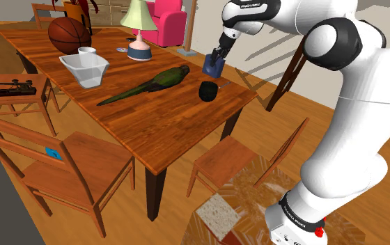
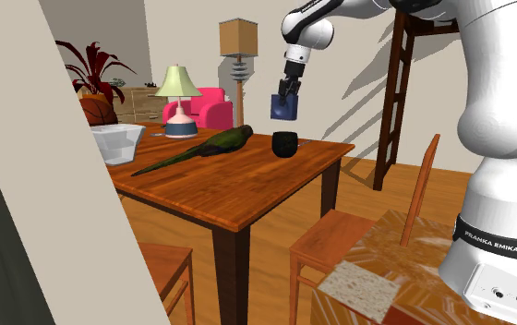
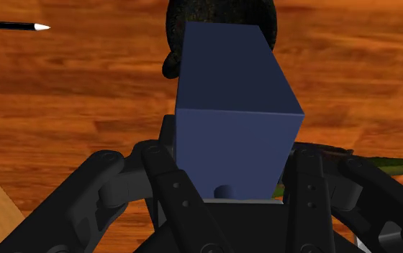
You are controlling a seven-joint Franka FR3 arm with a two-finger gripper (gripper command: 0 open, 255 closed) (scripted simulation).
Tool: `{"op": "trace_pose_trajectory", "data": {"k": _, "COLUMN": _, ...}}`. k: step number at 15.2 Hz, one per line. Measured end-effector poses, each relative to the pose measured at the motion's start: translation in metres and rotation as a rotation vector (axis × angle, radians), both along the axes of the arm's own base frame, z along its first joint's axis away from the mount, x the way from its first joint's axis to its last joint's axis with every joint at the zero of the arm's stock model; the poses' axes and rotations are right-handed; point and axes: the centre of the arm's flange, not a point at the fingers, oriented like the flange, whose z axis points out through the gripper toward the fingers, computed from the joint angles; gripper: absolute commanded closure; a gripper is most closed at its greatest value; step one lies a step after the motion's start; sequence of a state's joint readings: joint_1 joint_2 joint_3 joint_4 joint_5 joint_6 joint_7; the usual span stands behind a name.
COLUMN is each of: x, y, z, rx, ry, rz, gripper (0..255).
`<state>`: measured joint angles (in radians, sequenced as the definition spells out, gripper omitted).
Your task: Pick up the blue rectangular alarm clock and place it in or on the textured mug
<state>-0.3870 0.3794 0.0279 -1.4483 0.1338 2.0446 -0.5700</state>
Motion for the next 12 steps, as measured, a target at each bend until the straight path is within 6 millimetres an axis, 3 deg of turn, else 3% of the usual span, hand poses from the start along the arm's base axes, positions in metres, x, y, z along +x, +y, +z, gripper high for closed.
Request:
{"op": "trace_pose_trajectory", "data": {"k": 10, "x": 0.0, "y": -0.001, "z": -0.052, "rx": 0.0, "ry": 0.0, "rz": 0.0, "gripper": 255}}
{"op": "trace_pose_trajectory", "data": {"k": 12, "x": 0.0, "y": -0.002, "z": -0.054, "rx": -0.001, "ry": -0.002, "rz": 0.0, "gripper": 255}}
